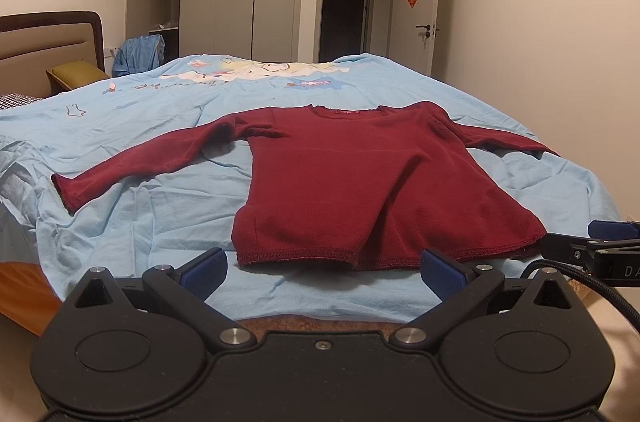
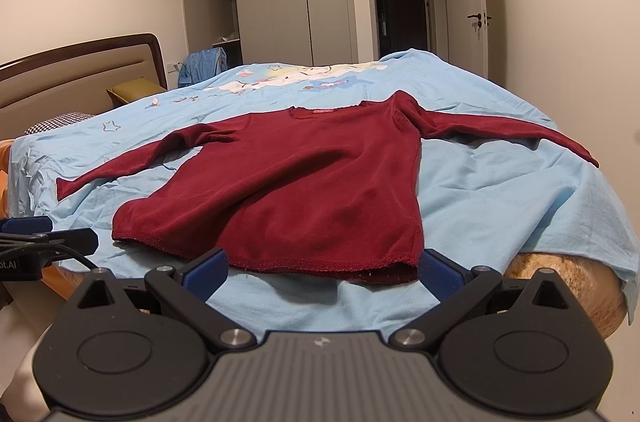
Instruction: Fold small clothes
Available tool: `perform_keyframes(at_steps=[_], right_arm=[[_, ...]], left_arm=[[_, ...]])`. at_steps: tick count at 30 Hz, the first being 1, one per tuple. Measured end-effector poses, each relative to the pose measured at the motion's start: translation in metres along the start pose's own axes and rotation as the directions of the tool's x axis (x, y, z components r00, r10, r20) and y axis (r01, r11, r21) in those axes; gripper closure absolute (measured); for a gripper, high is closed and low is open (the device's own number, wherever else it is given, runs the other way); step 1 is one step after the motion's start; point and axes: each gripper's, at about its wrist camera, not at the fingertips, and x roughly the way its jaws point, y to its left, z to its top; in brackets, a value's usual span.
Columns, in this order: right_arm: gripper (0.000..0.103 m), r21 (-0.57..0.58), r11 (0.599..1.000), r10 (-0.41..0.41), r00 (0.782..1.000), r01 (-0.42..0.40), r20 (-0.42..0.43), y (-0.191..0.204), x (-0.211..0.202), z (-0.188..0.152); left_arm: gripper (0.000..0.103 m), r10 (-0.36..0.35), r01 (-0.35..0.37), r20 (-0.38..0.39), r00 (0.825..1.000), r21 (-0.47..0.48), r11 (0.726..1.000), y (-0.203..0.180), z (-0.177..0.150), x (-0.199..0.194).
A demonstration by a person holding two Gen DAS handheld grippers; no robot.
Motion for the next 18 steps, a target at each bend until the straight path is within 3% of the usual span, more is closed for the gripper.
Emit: perform_keyframes(at_steps=[18], right_arm=[[0.0, 0.001, 1.0, 0.0, 1.0, 0.0, -0.003, -0.0002, 0.0002, -0.0002]], left_arm=[[0.001, -0.001, 0.001, -0.001, 1.0, -0.003, 1.0, -0.0003, 0.0006, 0.0001]])
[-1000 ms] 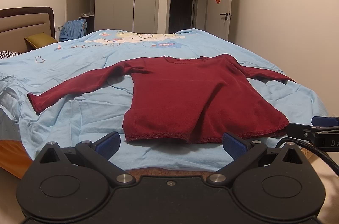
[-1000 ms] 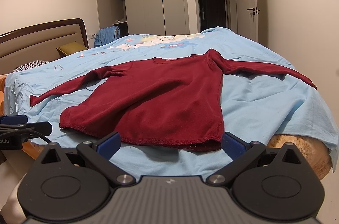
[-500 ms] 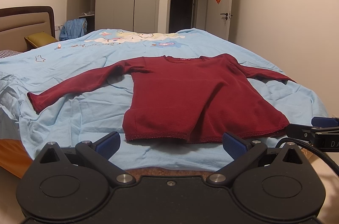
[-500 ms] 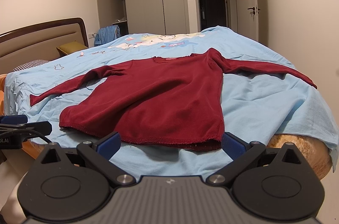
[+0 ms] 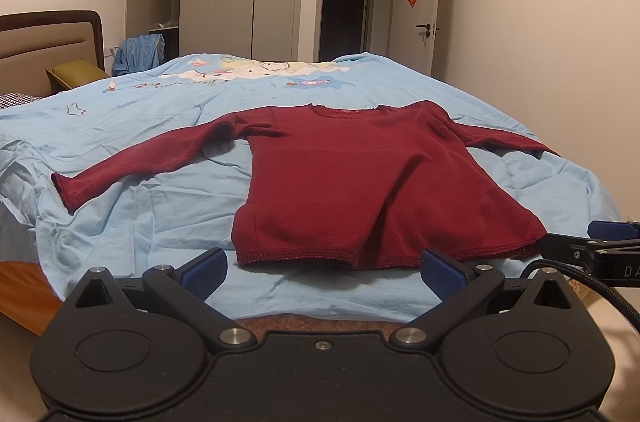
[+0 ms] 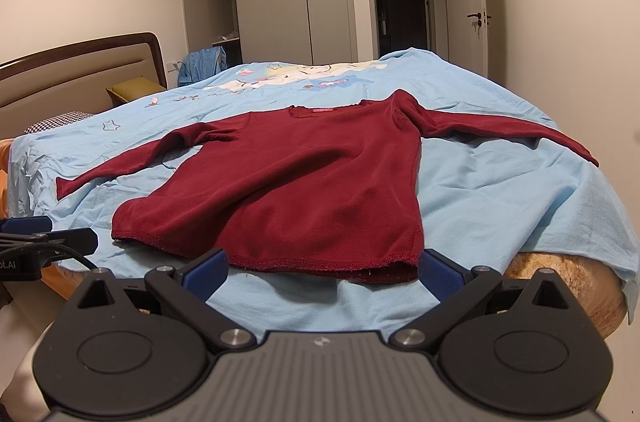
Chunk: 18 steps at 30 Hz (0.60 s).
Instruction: Fold small clothes
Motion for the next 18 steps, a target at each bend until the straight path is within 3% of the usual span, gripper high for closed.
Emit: perform_keyframes(at_steps=[13, 18], right_arm=[[0.0, 0.0, 1.0, 0.001, 1.0, -0.001, -0.008, -0.002, 0.004, -0.005], [0.0, 0.016, 0.998, 0.061, 0.996, -0.06, -0.062, -0.005, 0.016, 0.005]], left_arm=[[0.001, -0.003, 0.003, -0.008, 1.0, -0.007, 1.0, -0.001, 0.001, -0.001], [0.001, -0.004, 0.003, -0.044, 0.999, -0.032, 0.999, 0.003, 0.0, 0.008]])
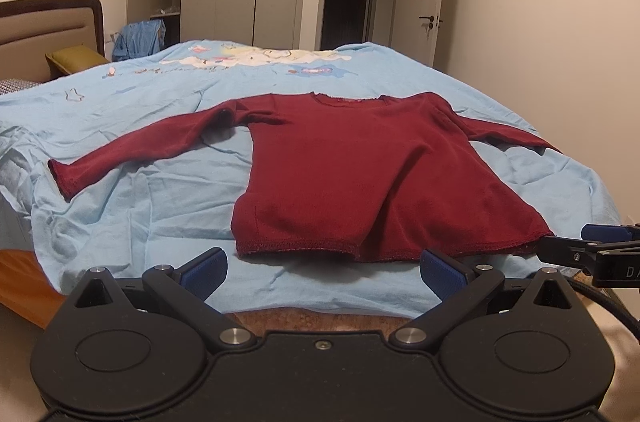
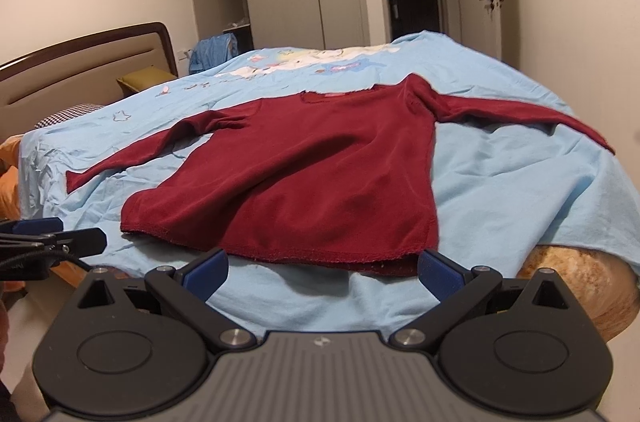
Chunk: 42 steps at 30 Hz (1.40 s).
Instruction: Fold small clothes
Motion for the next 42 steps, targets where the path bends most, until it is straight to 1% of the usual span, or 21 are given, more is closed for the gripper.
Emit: perform_keyframes(at_steps=[3, 9, 11, 14, 18, 21, 25, 28, 32, 37, 42], right_arm=[[0.0, -0.01, 1.0, 0.005, 1.0, -0.005, -0.007, 0.0, -0.002, 0.008], [0.0, -0.063, 0.997, -0.053, 0.998, 0.054, 0.019, 0.003, -0.003, 0.026], [0.0, -0.079, 0.994, -0.067, 0.997, 0.069, 0.038, 0.003, -0.003, 0.033], [0.0, -0.089, 0.992, -0.085, 0.994, 0.091, 0.069, 0.001, -0.003, 0.044], [0.0, -0.094, 0.989, -0.102, 0.991, 0.11, 0.087, -0.005, 0.001, 0.062], [0.0, -0.114, 0.985, -0.123, 0.988, 0.133, 0.09, -0.011, 0.005, 0.071], [0.0, -0.119, 0.98, -0.15, 0.986, 0.159, 0.074, -0.02, 0.016, 0.081], [0.0, -0.1, 0.982, -0.157, 0.986, 0.162, 0.057, -0.028, 0.026, 0.087], [0.0, -0.089, 0.981, -0.169, 0.985, 0.171, 0.035, -0.04, 0.044, 0.095], [0.0, -0.082, 0.978, -0.191, 0.982, 0.191, 0.003, -0.057, 0.066, 0.103], [0.0, -0.059, 0.976, -0.213, 0.977, 0.211, -0.028, -0.077, 0.087, 0.108]], left_arm=[[0.001, 0.001, -0.002, -0.01, 1.0, -0.031, 1.0, 0.006, 0.005, 0.003], [0.001, 0.047, -0.048, -0.004, 0.999, -0.079, 0.996, 0.022, 0.035, 0.018], [0.001, 0.073, -0.072, 0.01, 0.997, -0.082, 0.994, 0.025, 0.048, 0.024], [0.001, 0.132, -0.128, 0.048, 0.99, -0.072, 0.989, 0.027, 0.068, 0.036], [0.001, 0.164, -0.161, 0.083, 0.983, -0.034, 0.986, 0.023, 0.093, 0.059], [0.001, 0.146, -0.145, 0.089, 0.985, -0.02, 0.989, 0.017, 0.108, 0.076], [0.001, 0.108, -0.109, 0.073, 0.991, 0.004, 0.994, 0.007, 0.118, 0.096], [0.001, 0.088, -0.089, 0.056, 0.995, 0.024, 0.996, -0.001, 0.119, 0.11], [0.001, 0.062, -0.062, 0.015, 0.998, 0.042, 0.997, -0.009, 0.116, 0.134], [0.001, 0.044, -0.042, -0.034, 0.998, 0.04, 0.998, -0.017, 0.117, 0.166], [0.001, 0.021, -0.018, -0.058, 0.998, 0.057, 0.998, -0.025, 0.121, 0.195]])
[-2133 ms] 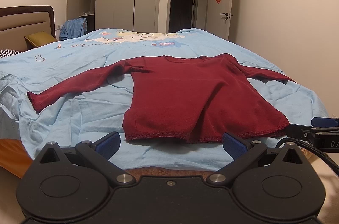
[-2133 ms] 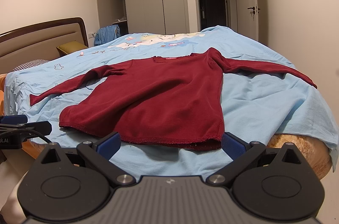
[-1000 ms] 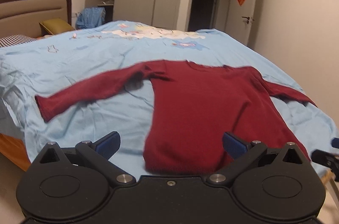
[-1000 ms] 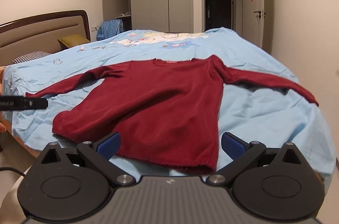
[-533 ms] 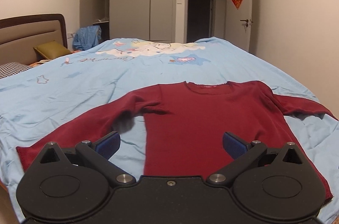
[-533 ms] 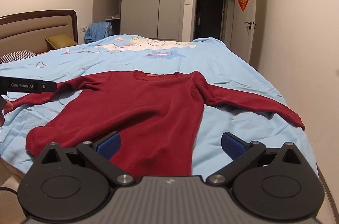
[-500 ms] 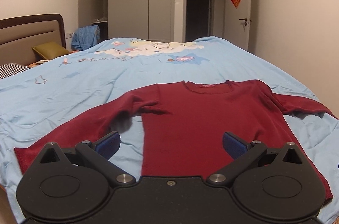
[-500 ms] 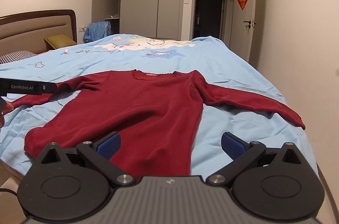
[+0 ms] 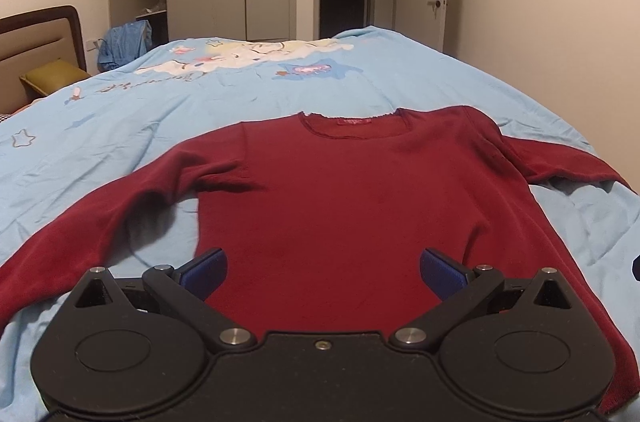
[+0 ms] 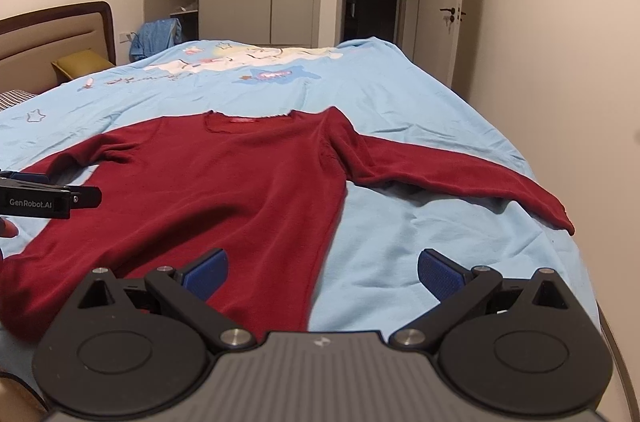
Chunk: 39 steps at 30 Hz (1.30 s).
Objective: Fold small clothes
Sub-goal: 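Move the right tool to the sweater's sleeve cuff and close on it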
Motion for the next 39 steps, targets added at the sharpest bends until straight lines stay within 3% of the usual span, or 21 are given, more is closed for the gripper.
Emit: perform_keyframes(at_steps=[9, 13, 19, 24, 28, 33, 36, 39], right_arm=[[0.0, 0.056, 0.998, -0.025, 0.999, 0.027, -0.034, -0.03, 0.045, 0.002], [0.0, 0.125, 0.992, -0.026, 0.999, 0.022, 0.033, -0.053, 0.054, -0.001], [0.0, 0.27, 0.961, -0.099, 0.985, 0.059, 0.14, -0.102, 0.068, -0.002], [0.0, 0.377, 0.924, -0.122, 0.982, 0.06, 0.142, -0.154, 0.09, 0.006], [0.0, 0.53, 0.843, -0.172, 0.979, 0.091, 0.107, -0.204, 0.114, 0.01], [0.0, 0.713, 0.688, -0.232, 0.972, 0.137, 0.037, -0.259, 0.143, 0.005], [0.0, 0.801, 0.587, -0.252, 0.967, 0.118, 0.042, -0.284, 0.153, -0.005], [0.01, 0.851, 0.513, -0.287, 0.956, 0.107, 0.053, -0.3, 0.163, -0.012]], left_arm=[[0.001, -0.011, 0.011, -0.025, 1.0, 0.02, 1.0, -0.017, 0.017, 0.054], [0.001, -0.007, 0.007, -0.016, 1.0, 0.004, 1.0, -0.023, 0.023, 0.08], [0.001, -0.001, 0.0, -0.025, 1.0, -0.025, 1.0, -0.027, 0.016, 0.121], [0.001, -0.01, 0.01, -0.017, 1.0, -0.034, 0.999, -0.025, 0.003, 0.132], [0.001, -0.008, 0.009, 0.005, 1.0, -0.03, 1.0, -0.025, -0.003, 0.134], [0.0, -0.001, 0.001, 0.014, 1.0, -0.02, 1.0, -0.027, -0.007, 0.136], [0.0, -0.001, 0.001, 0.021, 1.0, -0.019, 1.0, -0.027, -0.01, 0.135], [0.0, 0.001, -0.001, 0.025, 1.0, -0.016, 1.0, -0.028, -0.011, 0.136]])
